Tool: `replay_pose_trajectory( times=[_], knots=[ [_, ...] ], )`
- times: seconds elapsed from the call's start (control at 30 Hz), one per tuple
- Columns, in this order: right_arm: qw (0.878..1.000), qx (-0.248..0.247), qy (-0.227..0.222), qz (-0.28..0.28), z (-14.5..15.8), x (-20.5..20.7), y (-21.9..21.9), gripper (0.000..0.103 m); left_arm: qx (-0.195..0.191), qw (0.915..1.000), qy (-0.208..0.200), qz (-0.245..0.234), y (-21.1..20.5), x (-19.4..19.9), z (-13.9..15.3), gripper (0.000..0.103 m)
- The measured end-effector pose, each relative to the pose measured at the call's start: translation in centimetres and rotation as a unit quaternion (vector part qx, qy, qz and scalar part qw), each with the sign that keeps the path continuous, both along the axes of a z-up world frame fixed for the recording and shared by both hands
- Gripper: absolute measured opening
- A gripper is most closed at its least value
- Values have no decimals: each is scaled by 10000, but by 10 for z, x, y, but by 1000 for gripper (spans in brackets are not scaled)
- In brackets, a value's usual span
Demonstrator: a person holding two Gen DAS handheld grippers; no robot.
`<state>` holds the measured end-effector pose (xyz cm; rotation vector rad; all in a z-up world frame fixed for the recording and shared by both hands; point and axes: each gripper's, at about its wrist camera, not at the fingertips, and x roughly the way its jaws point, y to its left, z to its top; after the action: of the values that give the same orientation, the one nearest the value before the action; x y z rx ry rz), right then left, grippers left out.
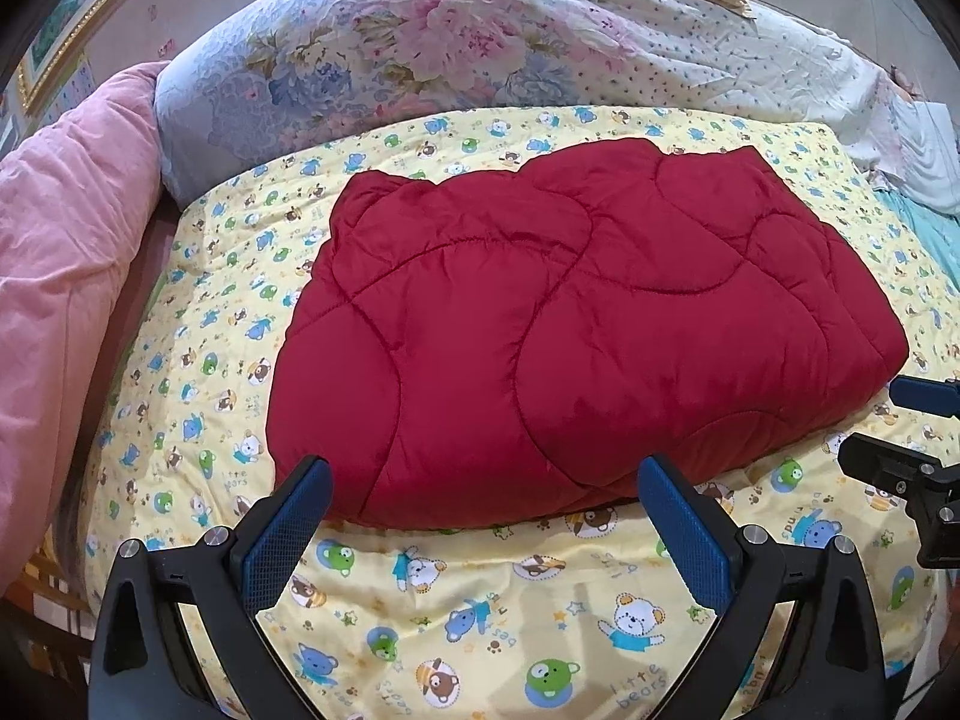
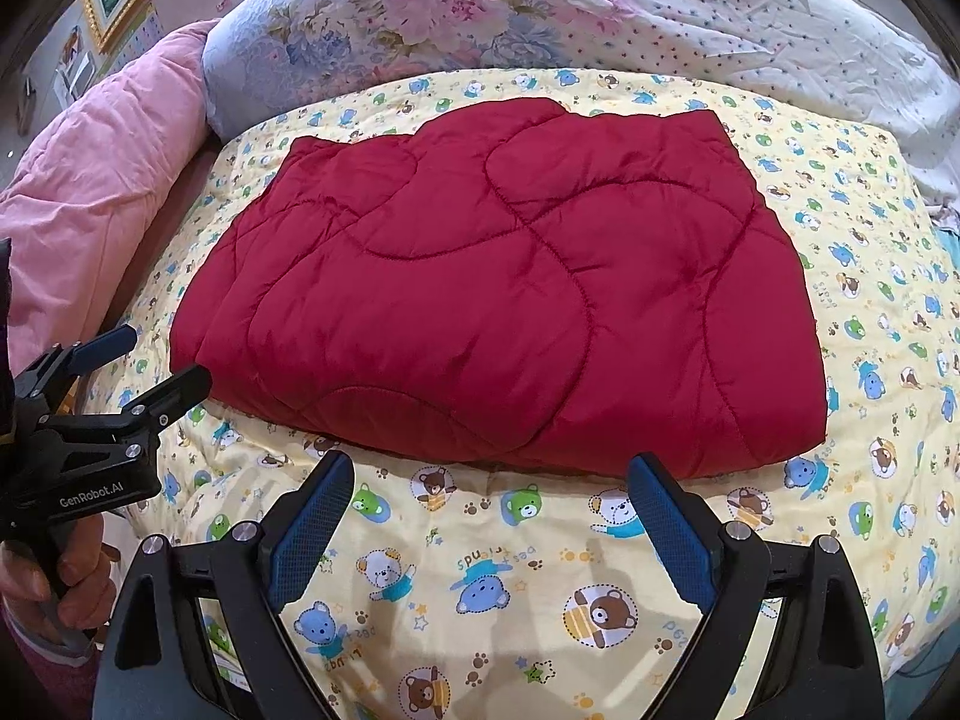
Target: Fold large clothes
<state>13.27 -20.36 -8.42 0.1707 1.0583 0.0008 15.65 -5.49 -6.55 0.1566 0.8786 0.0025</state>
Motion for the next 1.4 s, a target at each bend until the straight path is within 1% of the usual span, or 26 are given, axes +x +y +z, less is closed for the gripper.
replay_pose_trajectory(
  times=[0.73, 1.4],
  knots=[
    [10000, 8, -25, 18, 2, -1, -1, 94, -68, 10000, -22, -11, 0, -2, 2, 102],
    [10000, 9, -75, 21, 8, -2, -1, 94, -37, 10000, -76, 4, 0, -4, 3, 102]
  ],
)
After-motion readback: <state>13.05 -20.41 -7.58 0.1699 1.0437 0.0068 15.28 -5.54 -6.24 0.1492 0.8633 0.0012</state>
